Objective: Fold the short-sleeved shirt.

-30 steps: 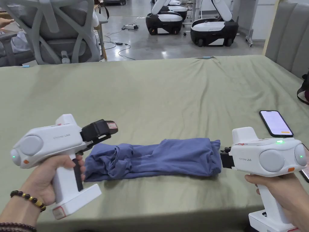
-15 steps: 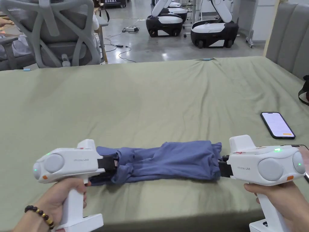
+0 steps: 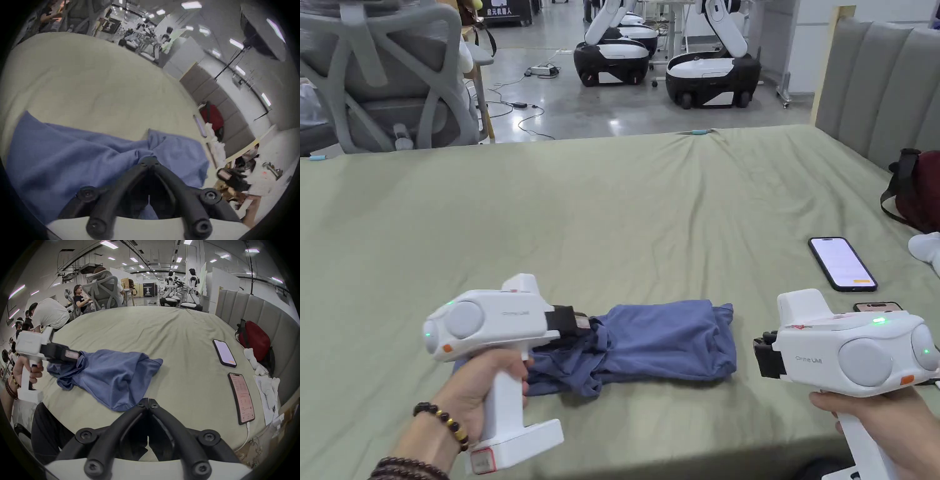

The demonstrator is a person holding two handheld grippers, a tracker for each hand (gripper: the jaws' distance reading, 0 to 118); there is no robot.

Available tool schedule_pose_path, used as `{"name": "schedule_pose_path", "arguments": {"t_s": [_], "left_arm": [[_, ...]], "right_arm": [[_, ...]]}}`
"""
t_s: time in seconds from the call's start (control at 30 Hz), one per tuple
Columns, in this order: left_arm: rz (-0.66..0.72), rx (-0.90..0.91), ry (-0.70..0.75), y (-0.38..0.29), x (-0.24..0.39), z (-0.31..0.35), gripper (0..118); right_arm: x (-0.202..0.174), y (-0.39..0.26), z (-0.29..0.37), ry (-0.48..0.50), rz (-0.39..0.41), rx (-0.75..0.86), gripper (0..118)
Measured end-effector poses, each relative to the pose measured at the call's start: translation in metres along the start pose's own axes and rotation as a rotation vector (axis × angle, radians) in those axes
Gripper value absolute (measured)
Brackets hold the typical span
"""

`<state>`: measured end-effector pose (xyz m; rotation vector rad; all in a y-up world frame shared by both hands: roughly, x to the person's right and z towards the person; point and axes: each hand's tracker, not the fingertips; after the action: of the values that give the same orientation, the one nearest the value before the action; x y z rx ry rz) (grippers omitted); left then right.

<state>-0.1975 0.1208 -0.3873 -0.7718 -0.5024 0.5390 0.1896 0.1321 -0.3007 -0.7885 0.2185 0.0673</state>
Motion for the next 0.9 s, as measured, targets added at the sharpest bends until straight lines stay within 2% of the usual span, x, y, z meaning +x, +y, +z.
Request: {"name": "schedule_pose_path", "arguments": {"t_s": [0.07, 0.23, 0.4, 0.5, 0.53, 0.57, 0.6, 0.63, 0.7, 0.8, 0.83, 0.9], "left_arm": [[0.030, 0.049, -0.009, 0.003, -0.009, 0.030, 0], [0.060, 0.145, 0.084, 0.007, -0.045, 0.096, 0], [0.140, 0.184, 0.126, 0.004, -0.070, 0.127, 0], [0.155, 0.172, 0.110, 0.000, -0.076, 0.128, 5], [0.162, 0.172, 0.100, -0.002, -0.078, 0.127, 25], [0.168, 0.169, 0.101, -0.003, -0.079, 0.124, 74], [0.178, 0.159, 0.102, -0.005, -0.080, 0.118, 105], [0.188, 0.177, 0.096, -0.010, -0.081, 0.118, 118], [0.194, 0.174, 0.104, -0.012, -0.082, 0.104, 104], [0.205, 0.052, 0.119, -0.015, -0.090, 0.075, 101], [0.206, 0.022, 0.105, -0.018, -0.090, 0.064, 97], [0.198, 0.044, 0.124, -0.021, -0.089, 0.055, 58]], "right_arm": [[-0.003, 0.001, -0.002, 0.008, 0.000, 0.002, 0], [-0.017, 0.006, -0.009, 0.042, 0.006, 0.018, 0], [-0.028, 0.008, -0.015, 0.065, 0.026, 0.016, 0], [-0.032, 0.006, -0.016, 0.082, 0.031, 0.012, 0], [-0.034, 0.005, -0.015, 0.084, 0.034, 0.010, 0], [-0.034, 0.005, -0.015, 0.084, 0.038, 0.009, 0], [-0.034, 0.004, -0.015, 0.084, 0.042, 0.006, 0], [-0.034, 0.003, -0.014, 0.082, 0.044, 0.003, 0], [-0.033, 0.002, -0.013, 0.077, 0.044, 0.001, 0], [-0.029, 0.001, -0.012, 0.066, 0.039, -0.002, 0], [-0.028, 0.001, -0.011, 0.062, 0.036, -0.002, 0], [-0.025, 0.000, -0.009, 0.057, 0.029, 0.000, 0]]}}
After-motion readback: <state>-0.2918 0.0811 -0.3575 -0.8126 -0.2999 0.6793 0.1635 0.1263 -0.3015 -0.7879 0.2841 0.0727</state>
